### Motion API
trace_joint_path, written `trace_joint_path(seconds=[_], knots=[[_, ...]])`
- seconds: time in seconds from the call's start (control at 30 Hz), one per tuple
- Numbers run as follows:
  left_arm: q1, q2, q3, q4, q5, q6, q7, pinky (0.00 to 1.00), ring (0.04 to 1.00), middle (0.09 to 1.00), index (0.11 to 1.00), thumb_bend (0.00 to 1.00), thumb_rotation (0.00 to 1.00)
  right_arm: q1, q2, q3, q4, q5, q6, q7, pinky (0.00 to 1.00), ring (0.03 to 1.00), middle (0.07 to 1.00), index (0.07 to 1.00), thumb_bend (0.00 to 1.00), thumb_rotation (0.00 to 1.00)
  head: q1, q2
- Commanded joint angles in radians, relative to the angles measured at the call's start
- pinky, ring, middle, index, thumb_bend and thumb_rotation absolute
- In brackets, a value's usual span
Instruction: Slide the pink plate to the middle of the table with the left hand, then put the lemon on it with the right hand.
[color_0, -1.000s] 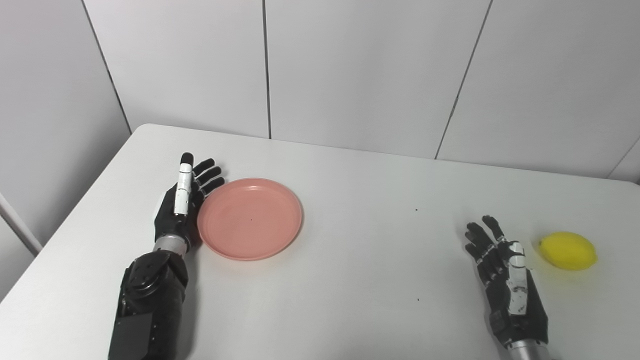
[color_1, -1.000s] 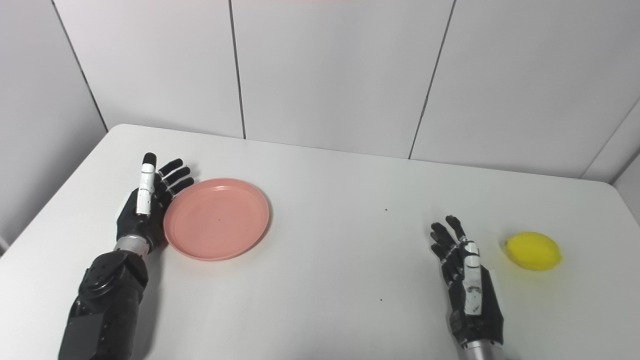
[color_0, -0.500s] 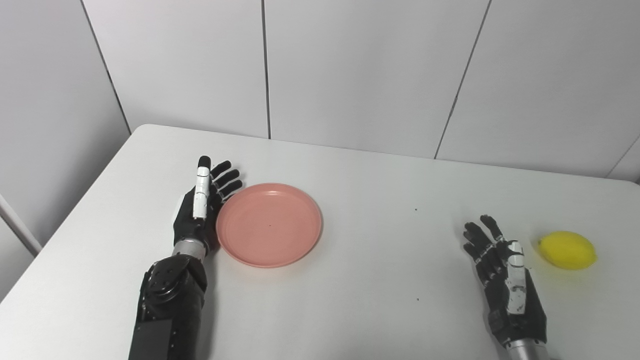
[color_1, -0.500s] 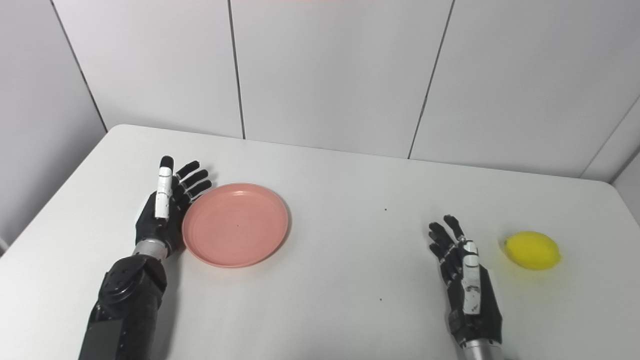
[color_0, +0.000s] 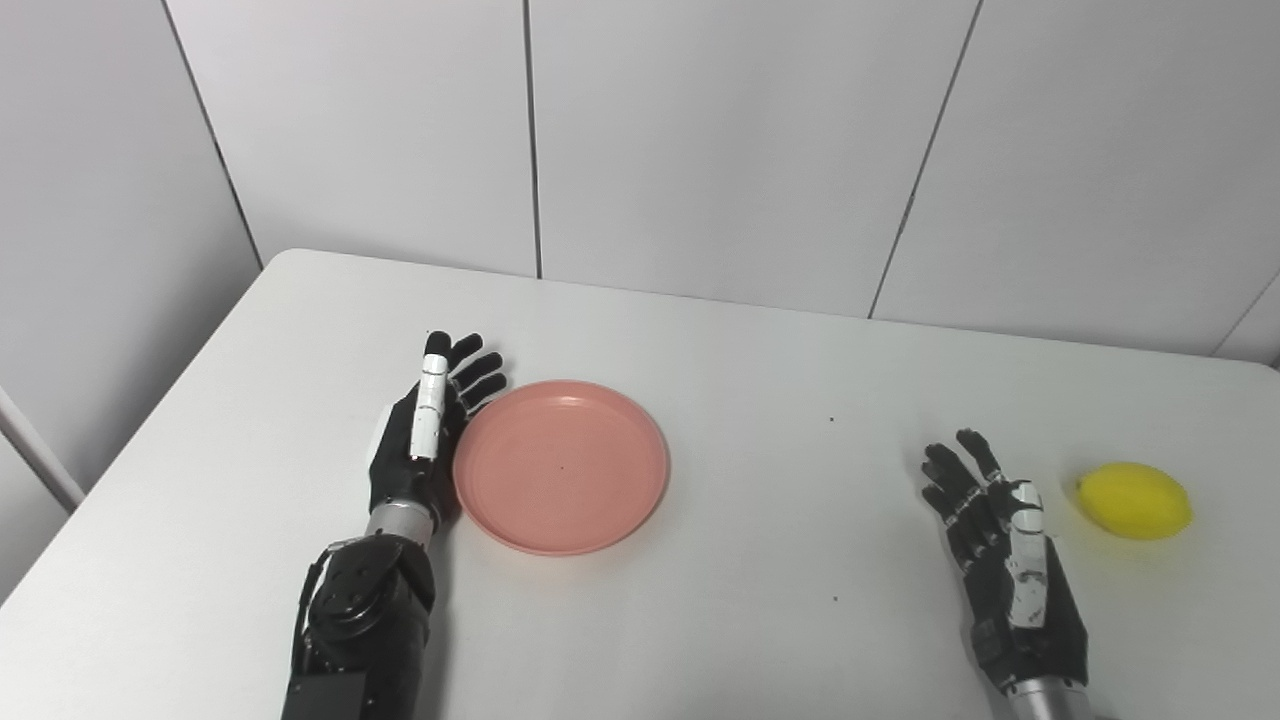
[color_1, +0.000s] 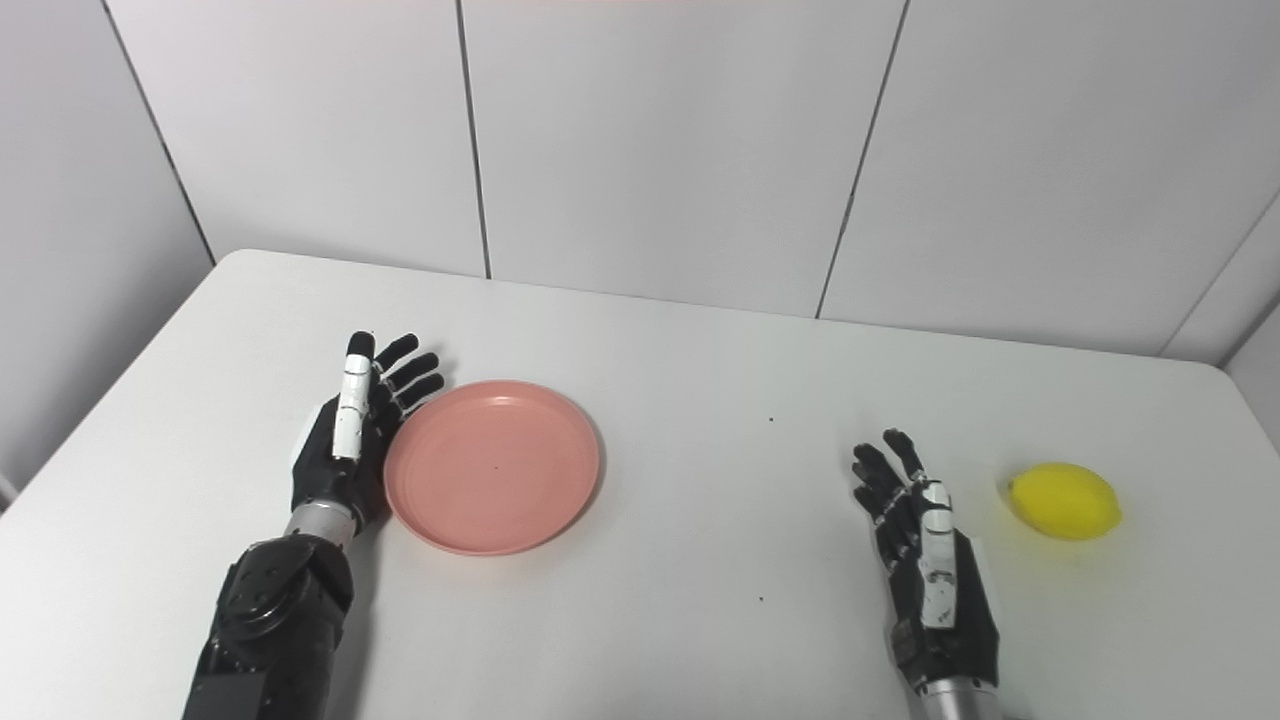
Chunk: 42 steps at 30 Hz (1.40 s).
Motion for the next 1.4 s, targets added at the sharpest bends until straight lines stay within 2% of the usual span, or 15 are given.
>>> trace_joint_path(seconds=[0.0, 0.13, 0.3, 0.4, 0.57, 0.83, 1.07, 1.2, 1.37], knots=[[0.010, -0.014, -0.012, -0.016, 0.010, -0.012, 0.000, 0.77, 0.797, 0.785, 0.777, 0.74, 0.87, 0.038, 0.027, 0.016, 0.035, 0.010, 0.022, 0.000, 0.93, 0.901, 0.858, 0.916, 0.72, 1.00, 0.000, 0.001], [0.028, -0.040, -0.018, -0.030, 0.005, -0.010, 0.005, 0.80, 0.821, 0.816, 0.815, 0.74, 0.84, 0.037, 0.027, 0.017, 0.040, 0.009, 0.019, 0.000, 0.93, 0.899, 0.856, 0.913, 0.72, 1.00, 0.000, 0.001], [0.054, -0.078, -0.037, -0.030, 0.003, -0.058, -0.009, 0.88, 0.858, 0.855, 0.874, 0.70, 0.85, 0.037, 0.027, 0.020, 0.041, 0.010, 0.016, 0.002, 0.94, 0.906, 0.859, 0.918, 0.73, 1.00, -0.004, 0.004], [0.062, -0.093, -0.051, -0.029, 0.010, -0.082, -0.006, 0.89, 0.864, 0.862, 0.885, 0.68, 0.84, 0.038, 0.028, 0.022, 0.037, 0.008, 0.021, -0.002, 0.94, 0.906, 0.859, 0.915, 0.73, 1.00, -0.005, 0.004], [0.070, -0.116, -0.065, -0.039, 0.020, -0.086, 0.006, 0.87, 0.873, 0.875, 0.898, 0.69, 0.83, 0.038, 0.026, 0.027, 0.036, -0.001, 0.017, -0.003, 0.94, 0.906, 0.859, 0.920, 0.73, 1.00, -0.006, 0.005], [0.079, -0.152, -0.096, -0.031, 0.064, -0.109, 0.020, 0.98, 0.940, 0.938, 0.920, 0.66, 0.87, 0.039, 0.031, 0.029, 0.030, -0.005, 0.026, -0.011, 0.93, 0.897, 0.852, 0.919, 0.73, 1.00, -0.014, 0.006], [0.074, -0.179, -0.117, -0.007, 0.086, -0.134, 0.019, 0.99, 0.951, 0.946, 0.916, 0.70, 0.87, 0.040, 0.032, 0.034, 0.026, -0.004, 0.027, -0.014, 0.92, 0.895, 0.849, 0.917, 0.72, 1.00, -0.019, 0.008], [0.070, -0.194, -0.119, -0.005, 0.067, -0.138, 0.007, 0.95, 0.944, 0.945, 0.910, 0.66, 0.83, 0.041, 0.034, 0.037, 0.023, -0.007, 0.028, -0.017, 0.93, 0.894, 0.851, 0.916, 0.71, 1.00, -0.023, 0.009], [0.062, -0.194, -0.135, 0.005, 0.054, -0.142, -0.013, 1.00, 0.962, 0.961, 0.937, 0.66, 0.85, 0.043, 0.041, 0.041, 0.016, -0.009, 0.028, -0.023, 0.93, 0.891, 0.843, 0.907, 0.71, 1.00, -0.035, 0.012]])
